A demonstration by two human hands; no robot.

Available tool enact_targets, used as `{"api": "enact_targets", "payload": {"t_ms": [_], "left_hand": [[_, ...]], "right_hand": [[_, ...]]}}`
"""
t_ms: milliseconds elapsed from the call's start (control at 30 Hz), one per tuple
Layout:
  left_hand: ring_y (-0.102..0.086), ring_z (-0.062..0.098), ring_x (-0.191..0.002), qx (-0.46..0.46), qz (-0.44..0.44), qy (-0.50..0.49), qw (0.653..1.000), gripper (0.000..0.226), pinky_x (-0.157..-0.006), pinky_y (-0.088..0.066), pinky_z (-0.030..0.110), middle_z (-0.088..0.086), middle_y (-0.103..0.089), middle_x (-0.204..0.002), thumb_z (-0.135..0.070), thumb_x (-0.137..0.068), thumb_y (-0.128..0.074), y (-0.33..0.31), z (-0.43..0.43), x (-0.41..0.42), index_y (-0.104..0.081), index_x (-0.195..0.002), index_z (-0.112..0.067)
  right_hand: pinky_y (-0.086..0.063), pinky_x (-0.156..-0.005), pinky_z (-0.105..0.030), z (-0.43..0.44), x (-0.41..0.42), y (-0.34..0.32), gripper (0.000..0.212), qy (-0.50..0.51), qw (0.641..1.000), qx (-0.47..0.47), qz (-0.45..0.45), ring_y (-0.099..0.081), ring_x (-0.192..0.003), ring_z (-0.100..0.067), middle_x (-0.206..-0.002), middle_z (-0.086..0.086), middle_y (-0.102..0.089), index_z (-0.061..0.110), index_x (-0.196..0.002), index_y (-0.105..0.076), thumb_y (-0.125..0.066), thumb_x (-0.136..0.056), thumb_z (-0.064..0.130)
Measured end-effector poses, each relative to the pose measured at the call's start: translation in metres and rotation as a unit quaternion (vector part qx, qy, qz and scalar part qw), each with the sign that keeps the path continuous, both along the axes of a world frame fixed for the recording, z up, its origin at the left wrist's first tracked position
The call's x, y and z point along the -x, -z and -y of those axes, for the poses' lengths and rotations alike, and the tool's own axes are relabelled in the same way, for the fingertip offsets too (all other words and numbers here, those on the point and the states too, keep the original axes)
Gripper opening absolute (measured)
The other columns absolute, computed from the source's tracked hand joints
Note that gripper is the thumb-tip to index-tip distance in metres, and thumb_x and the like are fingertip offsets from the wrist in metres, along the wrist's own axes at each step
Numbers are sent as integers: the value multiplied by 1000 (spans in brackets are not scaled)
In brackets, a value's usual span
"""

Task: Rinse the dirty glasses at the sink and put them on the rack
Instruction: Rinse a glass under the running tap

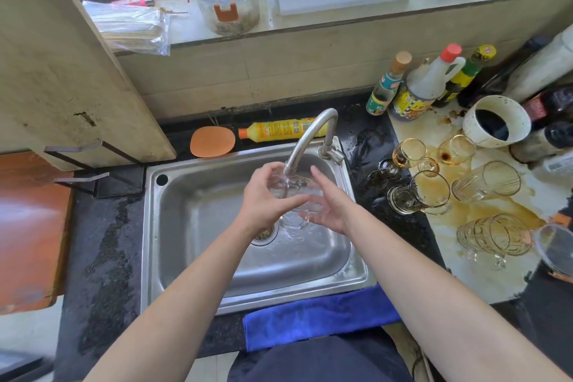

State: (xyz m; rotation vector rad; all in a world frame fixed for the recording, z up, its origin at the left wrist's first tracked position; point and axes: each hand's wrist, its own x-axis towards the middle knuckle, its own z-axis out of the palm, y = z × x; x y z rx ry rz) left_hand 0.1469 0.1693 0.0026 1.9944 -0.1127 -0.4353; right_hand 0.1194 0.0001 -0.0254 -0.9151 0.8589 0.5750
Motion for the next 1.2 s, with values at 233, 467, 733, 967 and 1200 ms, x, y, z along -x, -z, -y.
{"api": "enact_targets", "payload": {"t_ms": [233, 467, 733, 967, 1200], "left_hand": [[-58, 4, -104, 0, -7, 9, 1000, 72, -88, -44, 13, -6, -63, -115, -24, -64, -95, -3, 8, 6, -55, -124, -27], [-59, 13, -114, -16, -91, 10, 996, 84, -97, -51, 31, -1, -60, -127, -53, -58, -92, 10, 2, 7, -51, -129, -31], [-63, 13, -96, -52, -17, 5, 998, 68, -82, -51, 23, -3, -66, -107, -36, -61, -95, 7, 0, 4, -56, -117, -24], [-57, 12, -113, -104, -6, 31, 994, 80, -98, -46, 28, -4, -58, -123, -28, -62, -95, 12, -25, 4, -55, -130, -22], [-59, 17, -111, -106, -48, 5, 993, 82, -96, -49, 33, -2, -59, -122, -19, -59, -93, 25, -39, 8, -56, -131, -25]], "right_hand": [[-62, -79, -44, -1, 10, 14, 78, 44, 996, -19, -70, -61, -119, -38, -134, -18, -51, 13, -138, -48, -70, -84, 66], [-46, -111, -48, 7, 17, 22, 61, 73, 997, -24, 16, -60, -119, -28, -144, -14, -51, 24, -139, -53, -75, -87, 48], [-55, -101, -51, 10, 6, 7, 78, 57, 994, -88, 21, -64, -117, -39, -138, -23, -53, 13, -140, -49, -83, -80, 49], [-61, -87, -39, -8, 1, -4, 94, 18, 996, 19, 90, -74, -104, -28, -127, -16, -69, 11, -143, -51, -94, -65, 42], [-38, -118, -45, -34, -1, -6, 130, -30, 987, 71, 141, -59, -129, -23, -139, -10, -62, 7, -155, -33, -102, -48, 33]]}}
